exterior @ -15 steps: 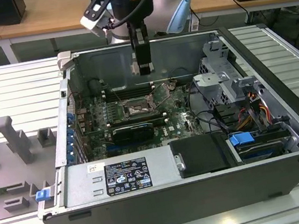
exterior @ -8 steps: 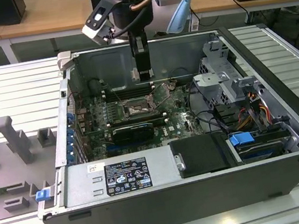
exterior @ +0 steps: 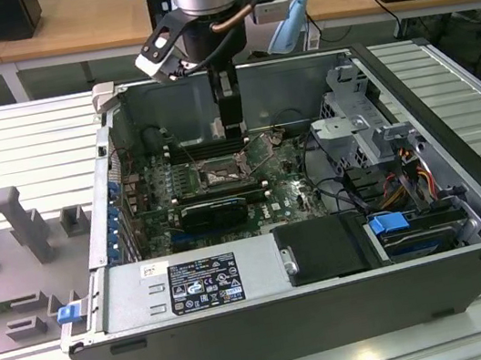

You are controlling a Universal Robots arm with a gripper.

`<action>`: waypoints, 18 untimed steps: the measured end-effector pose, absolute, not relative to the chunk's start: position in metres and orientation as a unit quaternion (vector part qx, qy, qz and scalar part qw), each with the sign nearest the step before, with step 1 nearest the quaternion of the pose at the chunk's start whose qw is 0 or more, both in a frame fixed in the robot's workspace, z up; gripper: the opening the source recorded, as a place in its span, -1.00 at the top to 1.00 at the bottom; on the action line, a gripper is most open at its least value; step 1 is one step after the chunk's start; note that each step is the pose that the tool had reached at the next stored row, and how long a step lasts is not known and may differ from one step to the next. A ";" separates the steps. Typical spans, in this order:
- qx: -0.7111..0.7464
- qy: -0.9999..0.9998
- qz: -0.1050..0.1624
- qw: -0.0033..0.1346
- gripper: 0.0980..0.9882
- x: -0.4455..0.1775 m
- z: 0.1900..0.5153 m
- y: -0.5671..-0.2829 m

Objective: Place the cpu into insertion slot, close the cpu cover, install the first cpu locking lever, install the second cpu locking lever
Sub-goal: 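Place the cpu into insertion slot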

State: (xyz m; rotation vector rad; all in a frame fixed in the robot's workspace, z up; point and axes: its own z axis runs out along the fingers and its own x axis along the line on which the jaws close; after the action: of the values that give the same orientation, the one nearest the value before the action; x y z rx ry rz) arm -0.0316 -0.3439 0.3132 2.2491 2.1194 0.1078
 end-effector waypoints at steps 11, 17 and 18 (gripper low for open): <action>0.727 0.685 0.035 0.025 0.03 -0.032 0.302 -0.344; 0.727 0.685 0.035 0.025 0.03 -0.032 0.295 -0.344; 0.727 0.685 0.035 0.024 0.03 -0.032 0.293 -0.344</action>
State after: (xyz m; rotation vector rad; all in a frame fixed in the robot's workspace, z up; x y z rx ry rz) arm -0.0317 -0.3439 0.2927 2.2494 2.1196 0.1071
